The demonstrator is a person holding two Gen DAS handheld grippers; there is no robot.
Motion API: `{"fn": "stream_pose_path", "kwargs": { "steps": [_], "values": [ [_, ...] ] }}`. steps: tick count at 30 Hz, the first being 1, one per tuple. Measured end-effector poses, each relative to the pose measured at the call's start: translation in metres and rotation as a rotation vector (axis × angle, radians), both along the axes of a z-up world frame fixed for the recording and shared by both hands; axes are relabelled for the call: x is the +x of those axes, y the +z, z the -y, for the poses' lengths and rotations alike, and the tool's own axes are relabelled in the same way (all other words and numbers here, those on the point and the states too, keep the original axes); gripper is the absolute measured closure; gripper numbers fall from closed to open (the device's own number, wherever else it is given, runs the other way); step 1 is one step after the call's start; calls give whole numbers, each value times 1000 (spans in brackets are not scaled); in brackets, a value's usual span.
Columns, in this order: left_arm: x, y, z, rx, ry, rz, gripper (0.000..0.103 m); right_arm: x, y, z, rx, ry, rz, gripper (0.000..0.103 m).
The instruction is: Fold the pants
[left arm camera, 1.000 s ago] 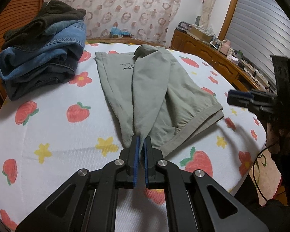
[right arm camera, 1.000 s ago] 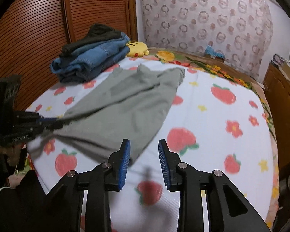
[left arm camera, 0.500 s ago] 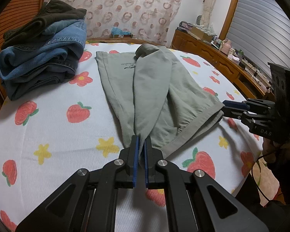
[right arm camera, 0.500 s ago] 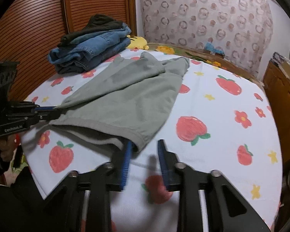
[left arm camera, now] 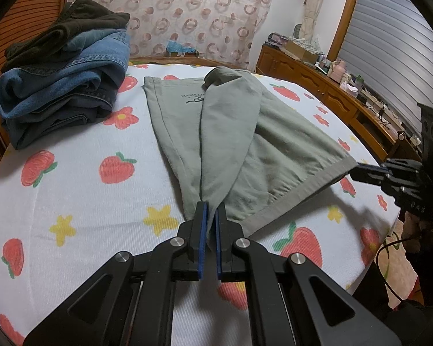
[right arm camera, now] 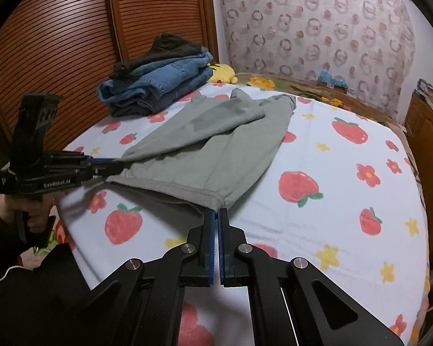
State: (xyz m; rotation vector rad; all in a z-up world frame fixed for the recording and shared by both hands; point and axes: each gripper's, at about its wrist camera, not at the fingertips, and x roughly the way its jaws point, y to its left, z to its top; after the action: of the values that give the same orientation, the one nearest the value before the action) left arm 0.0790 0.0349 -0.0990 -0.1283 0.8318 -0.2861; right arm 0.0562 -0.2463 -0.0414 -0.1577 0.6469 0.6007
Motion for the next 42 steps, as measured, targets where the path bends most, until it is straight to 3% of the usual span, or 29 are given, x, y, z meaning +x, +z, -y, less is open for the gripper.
{"fn": "stream_pose_path", "kwargs": {
  "steps": [10, 14, 17, 24, 25, 26, 28, 42],
  "values": [
    [0, 0, 0, -3, 3, 0, 98, 1, -7, -7, -13, -37, -16, 97],
    [1, 0, 0, -2, 2, 0, 98, -2, -9, -15, -44, -38, 3, 66],
    [1, 0, -1, -3, 2, 1, 98, -1, -11, -20, -57, -39, 4, 64],
    [0, 0, 0, 2, 3, 0, 98, 13, -11, -26, -62, -111, 11, 66],
    [0, 0, 0, 5, -2, 1, 98, 14, -11, -25, -56, -117, 9, 73],
    [0, 0, 0, 7, -6, 3, 98, 15, -11, -23, -45, -115, 1, 88],
    [1, 3, 3, 9, -14, 8, 98, 12, -11, -20, -30, -116, 4, 95],
    [-13, 31, 29, -23, -78, 51, 100, -26, 11, 26, 35, -173, 38, 98]
  ]
}}
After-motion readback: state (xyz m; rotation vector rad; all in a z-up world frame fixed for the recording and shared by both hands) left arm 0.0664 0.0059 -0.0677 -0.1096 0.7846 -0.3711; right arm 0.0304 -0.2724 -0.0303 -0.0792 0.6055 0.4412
